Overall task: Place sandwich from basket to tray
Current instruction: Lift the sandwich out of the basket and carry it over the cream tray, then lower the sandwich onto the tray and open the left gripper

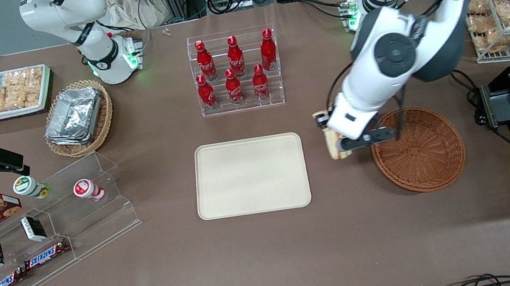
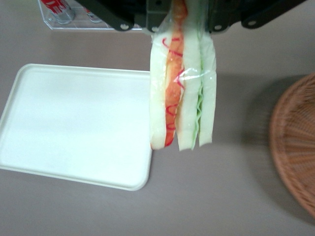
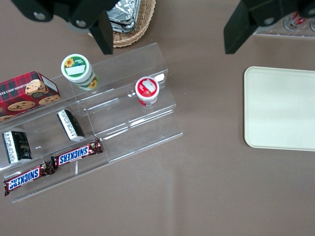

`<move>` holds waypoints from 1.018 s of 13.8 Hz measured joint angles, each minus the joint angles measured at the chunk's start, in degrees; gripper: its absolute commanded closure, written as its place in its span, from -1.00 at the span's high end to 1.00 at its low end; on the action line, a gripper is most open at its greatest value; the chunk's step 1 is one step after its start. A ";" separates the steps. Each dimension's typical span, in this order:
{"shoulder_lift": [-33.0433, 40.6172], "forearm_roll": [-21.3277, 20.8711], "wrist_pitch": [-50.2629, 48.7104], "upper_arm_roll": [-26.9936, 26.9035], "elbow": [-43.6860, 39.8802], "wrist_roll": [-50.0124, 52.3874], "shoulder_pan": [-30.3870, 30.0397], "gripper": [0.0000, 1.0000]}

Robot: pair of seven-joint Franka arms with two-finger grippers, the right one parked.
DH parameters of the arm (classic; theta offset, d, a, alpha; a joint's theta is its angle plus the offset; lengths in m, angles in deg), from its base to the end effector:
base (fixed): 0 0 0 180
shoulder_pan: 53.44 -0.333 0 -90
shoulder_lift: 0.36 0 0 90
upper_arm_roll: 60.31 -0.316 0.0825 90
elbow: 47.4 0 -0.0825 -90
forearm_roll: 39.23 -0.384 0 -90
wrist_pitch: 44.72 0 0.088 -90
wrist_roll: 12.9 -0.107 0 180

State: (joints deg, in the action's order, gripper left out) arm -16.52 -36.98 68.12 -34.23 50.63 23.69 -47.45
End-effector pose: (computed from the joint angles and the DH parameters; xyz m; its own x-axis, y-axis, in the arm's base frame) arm 0.5480 -0.3191 0.4394 0.9903 0.1034 -0.0930 0.1149 -0.9851 0.1281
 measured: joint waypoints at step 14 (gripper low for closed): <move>-21.01 -20.78 19.03 -0.12 -0.85 10.03 9.08 -1.00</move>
State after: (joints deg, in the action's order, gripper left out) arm -37.52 -57.76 87.15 -34.35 49.77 33.72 -38.37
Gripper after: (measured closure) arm 0.797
